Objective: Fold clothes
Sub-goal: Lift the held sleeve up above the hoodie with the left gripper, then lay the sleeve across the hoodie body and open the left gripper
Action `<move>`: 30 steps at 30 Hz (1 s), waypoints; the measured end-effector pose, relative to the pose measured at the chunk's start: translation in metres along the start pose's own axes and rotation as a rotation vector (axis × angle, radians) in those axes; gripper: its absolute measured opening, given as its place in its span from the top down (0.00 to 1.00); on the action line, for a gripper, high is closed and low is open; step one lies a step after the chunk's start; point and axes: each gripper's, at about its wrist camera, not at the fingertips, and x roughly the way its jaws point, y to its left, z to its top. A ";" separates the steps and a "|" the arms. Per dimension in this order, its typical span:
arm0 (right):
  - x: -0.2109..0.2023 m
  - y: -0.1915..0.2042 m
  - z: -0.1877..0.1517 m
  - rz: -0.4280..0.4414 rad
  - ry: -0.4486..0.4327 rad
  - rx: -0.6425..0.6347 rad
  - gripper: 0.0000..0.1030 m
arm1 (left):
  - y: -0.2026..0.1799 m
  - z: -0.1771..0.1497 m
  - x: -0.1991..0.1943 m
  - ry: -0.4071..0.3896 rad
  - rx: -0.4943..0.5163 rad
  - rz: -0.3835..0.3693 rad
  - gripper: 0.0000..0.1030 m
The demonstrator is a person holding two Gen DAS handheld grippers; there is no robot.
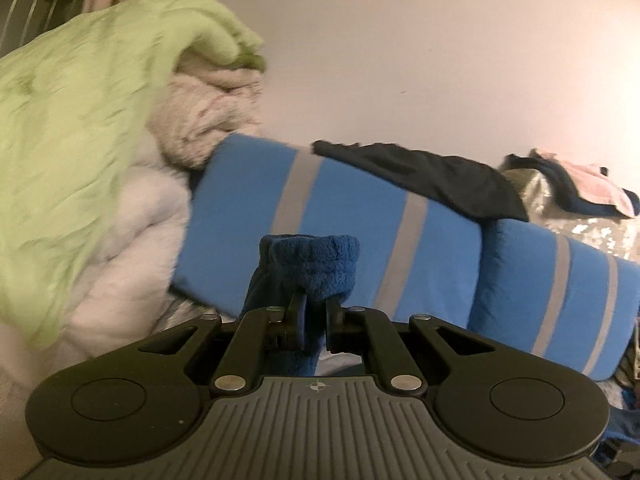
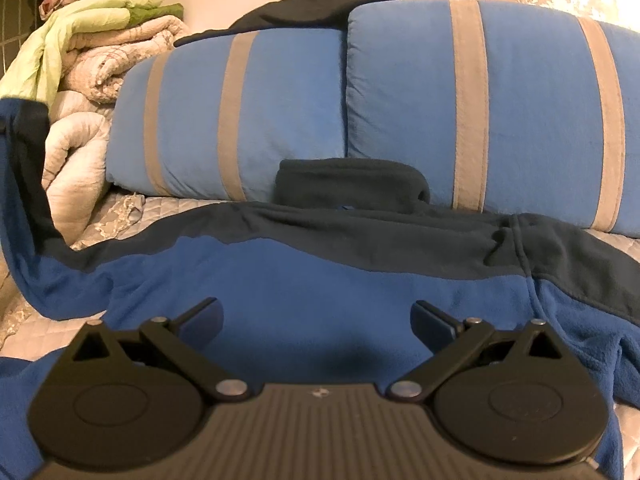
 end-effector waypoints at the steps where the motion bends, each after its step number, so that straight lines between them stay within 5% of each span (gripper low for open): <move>1: 0.001 0.001 0.000 0.000 0.003 -0.004 0.00 | -0.006 0.002 0.003 -0.001 -0.001 -0.009 0.92; 9: 0.004 0.005 -0.003 -0.009 0.016 -0.039 0.00 | -0.059 0.010 0.025 0.009 0.027 -0.101 0.92; 30: 0.008 0.012 -0.007 -0.015 0.032 -0.112 0.00 | -0.167 -0.029 0.053 0.116 0.231 -0.284 0.92</move>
